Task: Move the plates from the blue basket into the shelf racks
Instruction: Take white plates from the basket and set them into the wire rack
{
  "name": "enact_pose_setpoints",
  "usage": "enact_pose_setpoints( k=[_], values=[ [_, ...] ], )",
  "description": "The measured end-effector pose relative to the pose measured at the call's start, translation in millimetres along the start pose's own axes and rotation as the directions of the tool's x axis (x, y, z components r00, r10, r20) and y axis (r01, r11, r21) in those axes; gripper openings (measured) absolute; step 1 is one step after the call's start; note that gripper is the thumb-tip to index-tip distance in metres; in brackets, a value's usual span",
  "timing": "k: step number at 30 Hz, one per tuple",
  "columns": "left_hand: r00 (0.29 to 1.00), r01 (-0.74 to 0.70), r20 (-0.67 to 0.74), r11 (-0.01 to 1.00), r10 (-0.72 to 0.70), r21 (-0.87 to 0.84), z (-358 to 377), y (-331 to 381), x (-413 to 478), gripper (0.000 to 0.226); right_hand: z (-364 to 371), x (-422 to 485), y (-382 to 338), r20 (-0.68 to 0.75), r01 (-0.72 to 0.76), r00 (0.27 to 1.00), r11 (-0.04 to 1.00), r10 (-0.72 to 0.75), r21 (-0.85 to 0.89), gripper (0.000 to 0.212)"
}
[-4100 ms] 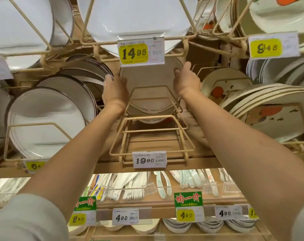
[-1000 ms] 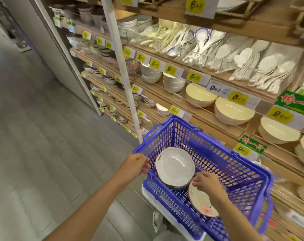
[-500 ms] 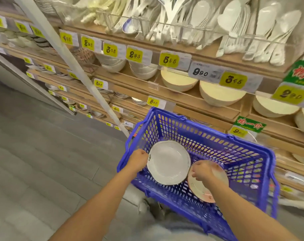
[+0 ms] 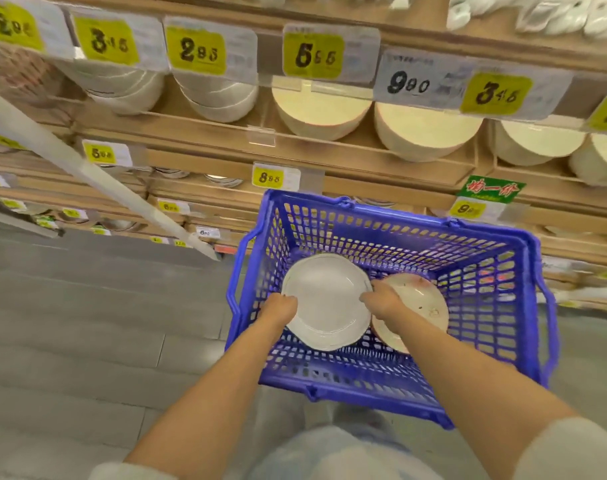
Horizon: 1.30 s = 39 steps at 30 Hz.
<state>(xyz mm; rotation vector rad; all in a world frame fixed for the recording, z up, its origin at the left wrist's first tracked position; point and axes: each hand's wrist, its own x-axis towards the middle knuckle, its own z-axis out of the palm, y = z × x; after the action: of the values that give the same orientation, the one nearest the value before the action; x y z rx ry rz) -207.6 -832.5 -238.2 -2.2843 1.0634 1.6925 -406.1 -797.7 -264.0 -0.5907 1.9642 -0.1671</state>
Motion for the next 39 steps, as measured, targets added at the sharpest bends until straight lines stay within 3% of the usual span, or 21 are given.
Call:
enact_pose_setpoints(
  k=[9,14,18,23,29,35,39],
  values=[
    [0.992,0.019,0.124,0.988,0.0,-0.151,-2,7,1,0.046,1,1,0,-0.107,-0.089,0.987,0.962,0.12,0.259,0.023],
    [0.988,-0.082,0.115,0.985,0.1,-0.154,-17,19,-12,0.059,-11,-24,-5,-0.13,-0.07,0.984,0.936,0.122,0.345,0.022],
    [0.962,-0.247,0.08,0.955,0.262,-0.162,-30,29,-27,0.045,-30,-54,-12,-0.097,-0.051,0.99,0.915,0.098,0.4,0.024],
    [0.878,-0.414,0.151,0.878,0.455,-0.239,-47,49,-54,0.032,-57,-102,-9,-0.081,0.005,0.996,0.889,0.035,0.458,0.017],
    [0.768,-0.485,0.245,0.787,0.592,-0.38,-28,82,-117,0.03,-98,-175,25,-0.01,0.035,0.999,0.837,-0.036,0.547,0.014],
    [0.689,-0.576,0.289,0.744,0.665,-0.34,38,106,-180,0.024,-150,-227,86,-0.204,0.178,0.978,0.706,-0.048,0.686,0.013],
    [0.611,-0.638,0.351,0.704,0.71,-0.313,106,110,-227,0.023,-195,-258,151,-0.308,0.243,0.951,0.691,-0.031,0.681,0.015]
  ],
)
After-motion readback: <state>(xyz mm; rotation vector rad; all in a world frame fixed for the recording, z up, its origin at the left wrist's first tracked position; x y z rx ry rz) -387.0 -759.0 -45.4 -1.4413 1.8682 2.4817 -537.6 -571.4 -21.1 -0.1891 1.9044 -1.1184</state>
